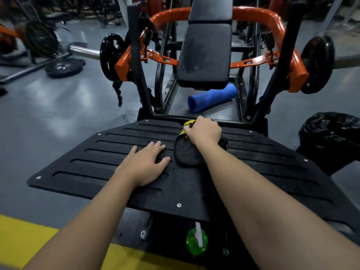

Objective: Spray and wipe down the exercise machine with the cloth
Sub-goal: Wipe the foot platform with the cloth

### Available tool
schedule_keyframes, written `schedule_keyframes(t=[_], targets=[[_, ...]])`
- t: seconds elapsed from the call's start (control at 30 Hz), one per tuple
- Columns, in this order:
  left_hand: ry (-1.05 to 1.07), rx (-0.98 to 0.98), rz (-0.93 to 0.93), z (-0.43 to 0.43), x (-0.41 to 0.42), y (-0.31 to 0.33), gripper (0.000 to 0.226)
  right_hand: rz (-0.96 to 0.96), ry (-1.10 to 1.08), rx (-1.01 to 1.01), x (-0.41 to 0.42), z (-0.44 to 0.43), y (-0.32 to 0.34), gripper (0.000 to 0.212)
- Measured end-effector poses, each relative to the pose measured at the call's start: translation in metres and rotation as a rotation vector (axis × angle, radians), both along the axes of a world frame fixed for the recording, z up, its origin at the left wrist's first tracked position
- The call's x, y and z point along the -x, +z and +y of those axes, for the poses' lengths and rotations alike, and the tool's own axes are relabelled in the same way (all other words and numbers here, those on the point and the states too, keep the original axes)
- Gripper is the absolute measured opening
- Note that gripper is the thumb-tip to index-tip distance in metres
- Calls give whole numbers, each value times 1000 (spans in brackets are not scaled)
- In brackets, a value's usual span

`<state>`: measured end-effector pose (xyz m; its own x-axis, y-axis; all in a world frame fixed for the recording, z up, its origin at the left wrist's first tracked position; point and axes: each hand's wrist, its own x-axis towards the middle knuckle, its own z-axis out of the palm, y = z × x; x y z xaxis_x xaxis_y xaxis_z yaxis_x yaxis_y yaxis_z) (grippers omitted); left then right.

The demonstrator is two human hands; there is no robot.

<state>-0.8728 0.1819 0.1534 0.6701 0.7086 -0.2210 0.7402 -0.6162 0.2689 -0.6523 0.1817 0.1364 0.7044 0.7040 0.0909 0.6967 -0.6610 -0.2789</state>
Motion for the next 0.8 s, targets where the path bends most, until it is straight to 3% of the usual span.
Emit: schedule_keyframes(t=[0.4, 0.8], targets=[[40, -30, 17, 0, -4, -5, 61, -15, 71, -19, -26, 23, -16, 38], [31, -33, 91, -3, -5, -4, 61, -16, 114, 76, -5, -65, 20, 41]])
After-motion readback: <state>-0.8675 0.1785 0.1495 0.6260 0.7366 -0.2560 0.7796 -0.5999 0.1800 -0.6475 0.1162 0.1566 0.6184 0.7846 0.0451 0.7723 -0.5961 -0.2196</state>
